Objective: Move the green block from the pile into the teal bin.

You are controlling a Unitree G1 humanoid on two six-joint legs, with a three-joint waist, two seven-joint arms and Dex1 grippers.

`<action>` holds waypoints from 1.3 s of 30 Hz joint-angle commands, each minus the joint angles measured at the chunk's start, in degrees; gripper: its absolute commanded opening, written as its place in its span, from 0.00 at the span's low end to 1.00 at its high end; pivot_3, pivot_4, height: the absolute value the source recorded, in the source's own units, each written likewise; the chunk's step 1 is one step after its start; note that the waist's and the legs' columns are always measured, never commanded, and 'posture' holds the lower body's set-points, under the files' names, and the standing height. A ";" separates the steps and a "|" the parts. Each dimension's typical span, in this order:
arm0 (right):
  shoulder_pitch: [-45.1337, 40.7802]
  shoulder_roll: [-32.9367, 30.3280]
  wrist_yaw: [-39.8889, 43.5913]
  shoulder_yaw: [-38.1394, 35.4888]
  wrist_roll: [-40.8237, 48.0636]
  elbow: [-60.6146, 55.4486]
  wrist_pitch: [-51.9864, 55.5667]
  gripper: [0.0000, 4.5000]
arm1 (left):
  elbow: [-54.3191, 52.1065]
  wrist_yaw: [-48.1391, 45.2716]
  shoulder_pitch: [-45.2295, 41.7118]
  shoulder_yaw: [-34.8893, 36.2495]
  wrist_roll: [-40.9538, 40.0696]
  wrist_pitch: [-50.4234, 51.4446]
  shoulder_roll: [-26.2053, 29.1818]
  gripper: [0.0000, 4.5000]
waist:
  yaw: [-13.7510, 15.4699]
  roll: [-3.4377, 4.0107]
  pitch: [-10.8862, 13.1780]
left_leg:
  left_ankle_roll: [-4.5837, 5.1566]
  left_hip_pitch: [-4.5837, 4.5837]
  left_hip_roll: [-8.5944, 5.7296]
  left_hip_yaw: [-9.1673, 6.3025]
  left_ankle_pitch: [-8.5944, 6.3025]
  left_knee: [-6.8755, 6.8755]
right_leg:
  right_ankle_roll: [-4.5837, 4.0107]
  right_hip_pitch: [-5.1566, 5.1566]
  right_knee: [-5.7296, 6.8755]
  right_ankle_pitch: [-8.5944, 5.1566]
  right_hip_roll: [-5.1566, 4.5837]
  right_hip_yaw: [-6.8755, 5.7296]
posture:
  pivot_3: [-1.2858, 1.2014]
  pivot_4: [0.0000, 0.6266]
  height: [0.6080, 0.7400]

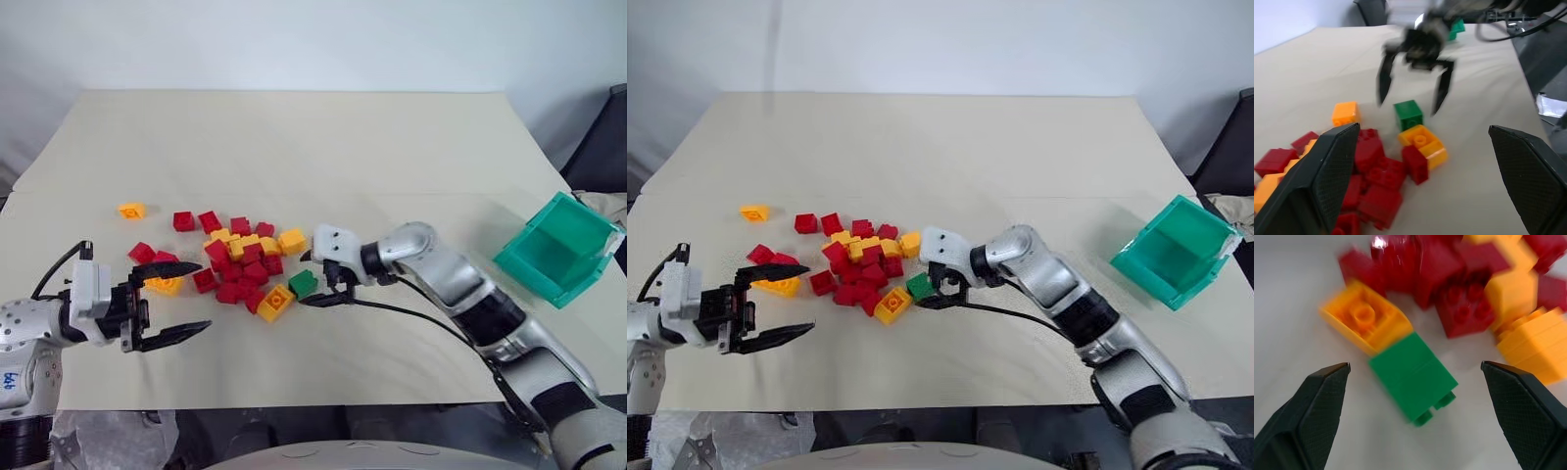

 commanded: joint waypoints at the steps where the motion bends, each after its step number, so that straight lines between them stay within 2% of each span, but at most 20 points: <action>1: -1.78 1.32 2.05 0.07 -3.06 2.55 -3.84 1.00 | -3.29 1.66 1.01 1.46 -1.19 -0.95 -0.27 1.00 | -0.01 0.01 0.00 | 0.00 -0.05 -0.01 -0.03 0.00 0.00 | 0.00 -0.02 -0.01 0.00 -0.03 -0.04 | 0.52 0.24 1.00; 3: -2.22 0.79 4.59 1.51 -5.18 2.61 -3.77 1.00 | -3.98 2.59 1.20 1.36 -1.17 -0.89 -0.44 1.00 | -0.13 0.01 0.01 | -0.02 -0.09 -0.01 -0.05 -0.01 0.00 | 0.00 -0.03 -0.03 0.00 -0.08 -0.08 | 0.52 0.24 1.00; 6: -1.52 0.47 6.65 0.01 -5.01 0.95 -3.79 0.79 | -3.78 3.72 0.23 0.84 -0.99 -0.81 -0.47 1.00 | -0.14 0.01 0.01 | -0.04 -0.09 -0.01 -0.08 -0.02 0.00 | -0.01 -0.03 -0.03 -0.01 -0.06 -0.14 | 0.52 0.24 1.00; 12: 0.36 1.95 5.25 -6.48 -1.88 -2.78 -1.92 0.33 | -2.23 5.69 -3.13 -1.76 -0.01 -0.06 -0.60 1.00 | -0.09 0.02 0.01 | -0.05 -0.09 0.00 -0.13 -0.02 0.00 | -0.03 -0.03 0.00 -0.02 -0.04 -0.21 | 0.52 0.24 1.00; 18: 9.34 -1.28 1.86 -17.15 5.21 -17.71 7.49 0.33 | 0.82 6.61 -11.01 -8.51 1.08 0.54 -3.61 1.00 | 0.54 0.02 0.01 | -0.06 -0.26 -0.01 -0.29 -0.01 0.00 | -0.04 -0.03 -0.08 -0.03 -0.07 -0.40 | 0.52 0.24 1.00; 24: 16.58 -5.11 -6.77 -28.46 8.58 -28.39 17.58 0.33 | 5.46 7.52 -18.72 -14.31 4.07 -1.97 -8.70 1.00 | 1.24 0.05 0.02 | -0.06 -0.39 -0.12 -0.34 -0.01 0.03 | -0.02 -0.05 -0.19 -0.01 -0.10 -0.47 | 0.52 0.24 1.00; 28: 24.02 -13.10 -12.27 -39.23 6.64 -33.66 23.04 0.33 | 10.96 7.75 -25.99 -19.83 6.91 -4.38 -15.27 1.00 | 2.37 0.07 0.02 | -0.06 -0.43 -0.15 -0.38 -0.01 0.05 | -0.01 -0.04 -0.20 -0.01 -0.06 -0.49 | 0.52 0.24 1.00; 32: 29.41 -19.39 -17.17 -50.12 4.66 -34.24 24.10 0.33 | 17.47 7.95 -31.63 -24.46 11.34 -6.84 -19.84 1.00 | 3.12 0.08 0.01 | -0.02 -0.55 -0.31 -0.39 0.01 0.09 | 0.13 -0.02 -0.38 0.07 -0.10 -0.42 | 0.52 0.24 1.00; 36: 32.09 -24.86 -21.46 -57.49 1.09 -30.33 23.20 0.33 | 24.90 10.29 -38.13 -28.05 16.32 -9.91 -24.55 1.00 | 2.98 0.08 0.01 | 0.03 -0.52 -0.33 -0.31 0.03 0.09 | 0.23 -0.01 -0.63 0.13 -0.02 -0.24 | 0.52 0.24 1.00; 39: 33.77 -28.55 -23.22 -60.98 -0.77 -27.30 22.80 0.33 | 28.41 10.18 -41.38 -29.28 17.14 -11.97 -28.39 1.00 | 3.15 0.09 0.00 | 0.15 -0.54 -0.37 -0.29 0.10 0.09 | 0.32 0.00 -0.76 0.18 0.00 -0.10 | 0.52 0.24 1.00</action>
